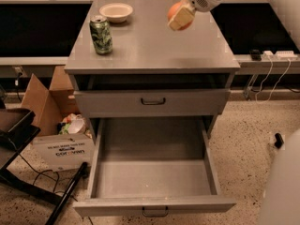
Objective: Pick orange from middle drawer and place on counter
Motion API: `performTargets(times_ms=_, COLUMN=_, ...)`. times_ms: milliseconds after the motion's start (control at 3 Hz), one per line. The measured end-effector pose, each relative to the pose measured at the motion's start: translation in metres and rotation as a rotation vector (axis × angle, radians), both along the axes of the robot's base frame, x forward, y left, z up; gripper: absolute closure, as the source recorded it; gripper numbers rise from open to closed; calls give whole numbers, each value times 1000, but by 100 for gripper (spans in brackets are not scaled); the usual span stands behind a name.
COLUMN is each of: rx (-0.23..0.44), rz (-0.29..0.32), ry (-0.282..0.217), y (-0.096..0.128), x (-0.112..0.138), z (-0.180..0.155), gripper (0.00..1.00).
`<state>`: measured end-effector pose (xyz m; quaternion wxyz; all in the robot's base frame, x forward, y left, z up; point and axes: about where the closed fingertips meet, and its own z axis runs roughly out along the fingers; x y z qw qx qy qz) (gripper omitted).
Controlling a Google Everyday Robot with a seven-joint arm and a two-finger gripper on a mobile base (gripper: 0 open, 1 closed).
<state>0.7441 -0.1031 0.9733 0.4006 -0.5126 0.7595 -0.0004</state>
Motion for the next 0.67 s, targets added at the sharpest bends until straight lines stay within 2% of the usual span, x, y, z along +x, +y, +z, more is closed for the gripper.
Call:
performTargets(times_ms=333, rx=81, rz=15, ry=-59, y=13, x=45, z=-14, gripper=100)
performTargets(times_ms=667, rx=154, rz=-5, ry=-86, y=8, x=88, z=-58, gripper=100)
